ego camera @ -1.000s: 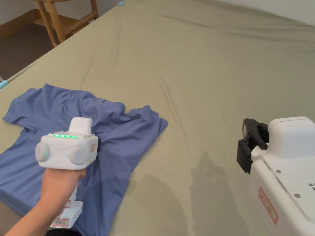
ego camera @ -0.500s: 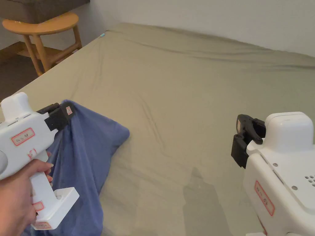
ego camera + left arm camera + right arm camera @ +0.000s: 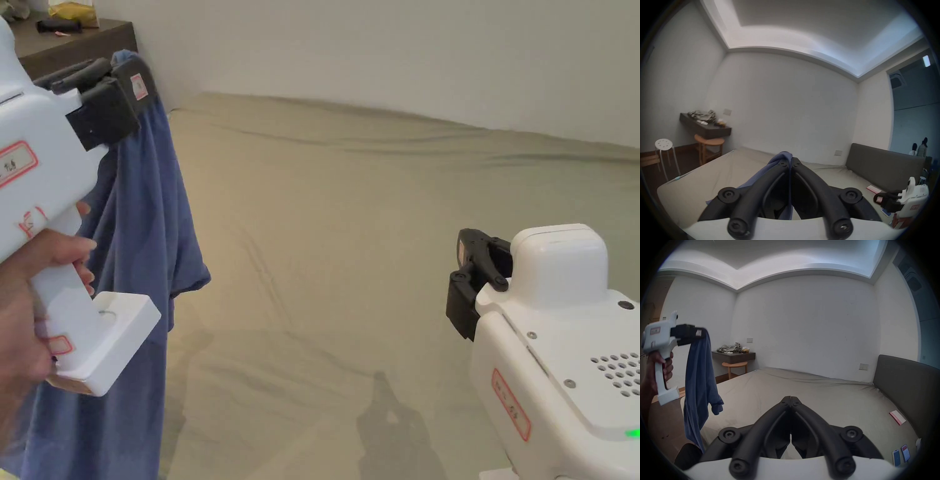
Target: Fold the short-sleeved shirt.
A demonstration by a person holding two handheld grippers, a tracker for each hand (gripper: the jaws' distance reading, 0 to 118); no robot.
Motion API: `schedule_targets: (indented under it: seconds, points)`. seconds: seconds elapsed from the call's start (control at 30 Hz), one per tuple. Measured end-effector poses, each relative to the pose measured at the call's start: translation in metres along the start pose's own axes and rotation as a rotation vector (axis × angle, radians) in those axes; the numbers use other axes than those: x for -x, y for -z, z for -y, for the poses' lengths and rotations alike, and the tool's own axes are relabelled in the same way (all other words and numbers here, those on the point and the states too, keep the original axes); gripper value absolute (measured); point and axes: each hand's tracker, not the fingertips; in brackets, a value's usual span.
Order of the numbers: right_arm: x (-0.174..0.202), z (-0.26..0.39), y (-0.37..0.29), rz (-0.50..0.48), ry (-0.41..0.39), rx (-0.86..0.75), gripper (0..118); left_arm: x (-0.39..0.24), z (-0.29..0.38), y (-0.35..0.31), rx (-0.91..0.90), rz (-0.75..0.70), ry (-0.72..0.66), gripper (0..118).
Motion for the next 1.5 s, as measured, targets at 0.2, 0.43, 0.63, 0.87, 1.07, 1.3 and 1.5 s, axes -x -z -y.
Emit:
schedule_targets:
  seconds: [0.2, 0.43, 0.63, 0.87, 1.07, 1.3, 1.5]
  points:
    - [-0.04, -0.003, -0.017, 0.095, 0.022, -0.022, 0, -0.069, -0.026, 0.052, -0.017, 0.163, 0.03, 0]
    - [-0.091, 0.006, -0.036, 0.245, -0.008, 0.007, 0, -0.158, -0.008, 0.115, 0.006, 0.33, 0.065, 0]
    - [-0.126, 0.023, -0.038, 0.325, 0.014, 0.056, 0, -0.205, 0.077, 0.171, 0.224, 0.325, 0.171, 0]
    - [-0.149, 0.054, -0.022, 0.355, 0.049, 0.139, 0, -0.201, 0.242, 0.198, 0.633, 0.328, 0.176, 0]
    - [-0.145, 0.072, -0.006, 0.34, 0.056, 0.203, 0, -0.196, 0.369, 0.172, 0.965, 0.314, 0.242, 0]
    - [-0.143, 0.078, -0.001, 0.322, 0.041, 0.234, 0, -0.179, 0.397, 0.137, 1.026, 0.342, 0.24, 72]
    - [-0.135, 0.064, -0.006, 0.304, 0.021, 0.206, 0, -0.155, 0.294, 0.116, 0.713, 0.282, 0.085, 113]
